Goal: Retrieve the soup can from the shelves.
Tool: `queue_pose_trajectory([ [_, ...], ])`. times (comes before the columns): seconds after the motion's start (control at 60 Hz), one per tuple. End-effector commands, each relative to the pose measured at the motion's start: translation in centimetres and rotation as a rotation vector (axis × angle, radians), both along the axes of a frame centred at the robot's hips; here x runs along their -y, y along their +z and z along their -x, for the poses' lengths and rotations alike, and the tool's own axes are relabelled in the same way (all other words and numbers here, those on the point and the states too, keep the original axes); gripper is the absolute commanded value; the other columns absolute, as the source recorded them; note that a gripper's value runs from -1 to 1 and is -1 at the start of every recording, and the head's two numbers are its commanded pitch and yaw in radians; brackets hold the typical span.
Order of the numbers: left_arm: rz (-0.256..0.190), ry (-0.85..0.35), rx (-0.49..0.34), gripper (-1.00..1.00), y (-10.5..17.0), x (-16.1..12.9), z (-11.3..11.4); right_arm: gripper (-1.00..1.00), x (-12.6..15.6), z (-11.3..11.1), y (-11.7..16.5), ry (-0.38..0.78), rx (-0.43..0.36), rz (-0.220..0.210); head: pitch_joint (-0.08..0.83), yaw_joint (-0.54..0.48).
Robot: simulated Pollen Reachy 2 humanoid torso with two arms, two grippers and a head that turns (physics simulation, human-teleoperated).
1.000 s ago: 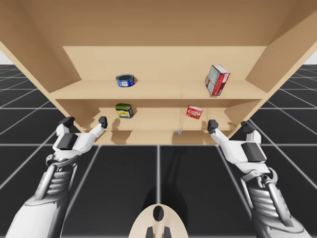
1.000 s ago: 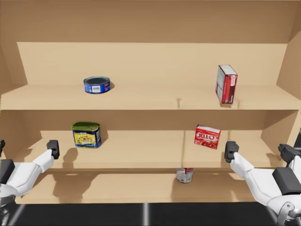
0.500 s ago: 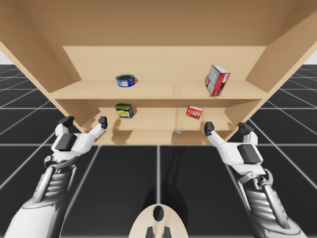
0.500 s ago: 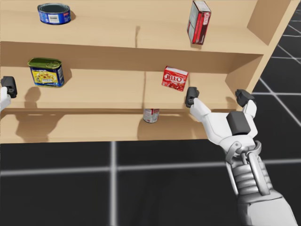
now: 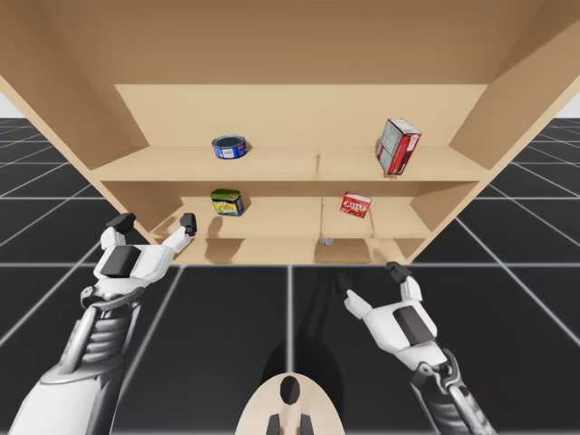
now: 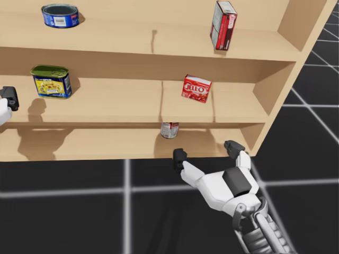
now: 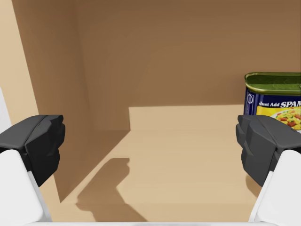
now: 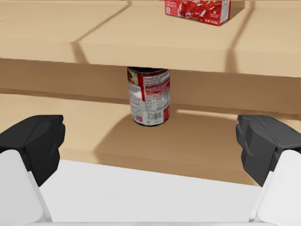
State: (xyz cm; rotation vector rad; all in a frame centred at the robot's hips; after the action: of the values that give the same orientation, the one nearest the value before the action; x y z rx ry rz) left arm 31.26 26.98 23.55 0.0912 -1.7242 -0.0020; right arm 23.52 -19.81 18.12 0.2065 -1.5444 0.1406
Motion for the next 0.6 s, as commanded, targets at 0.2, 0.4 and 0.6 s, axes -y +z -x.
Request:
queue_pose_trajectory([
  [0.2,0.002,-0.004,0.003,-1.0,0.1,0.0,0.1,-1.0,-4.5,-4.4,-4.1,0.017,-0.063,-0.042,0.577,-0.17],
  [0.4,0.004,-0.004,0.002,-1.0,0.0,0.0,0.1,-1.0,-6.8,-8.5,-5.4,0.013,-0.099,0.001,0.584,-0.17],
  [0.6,0.003,-0.005,0.0,-1.0,-0.1,0.1,0.1,-1.0,-8.2,-12.1,-6.1,0.008,-0.141,0.002,0.588,-0.17],
])
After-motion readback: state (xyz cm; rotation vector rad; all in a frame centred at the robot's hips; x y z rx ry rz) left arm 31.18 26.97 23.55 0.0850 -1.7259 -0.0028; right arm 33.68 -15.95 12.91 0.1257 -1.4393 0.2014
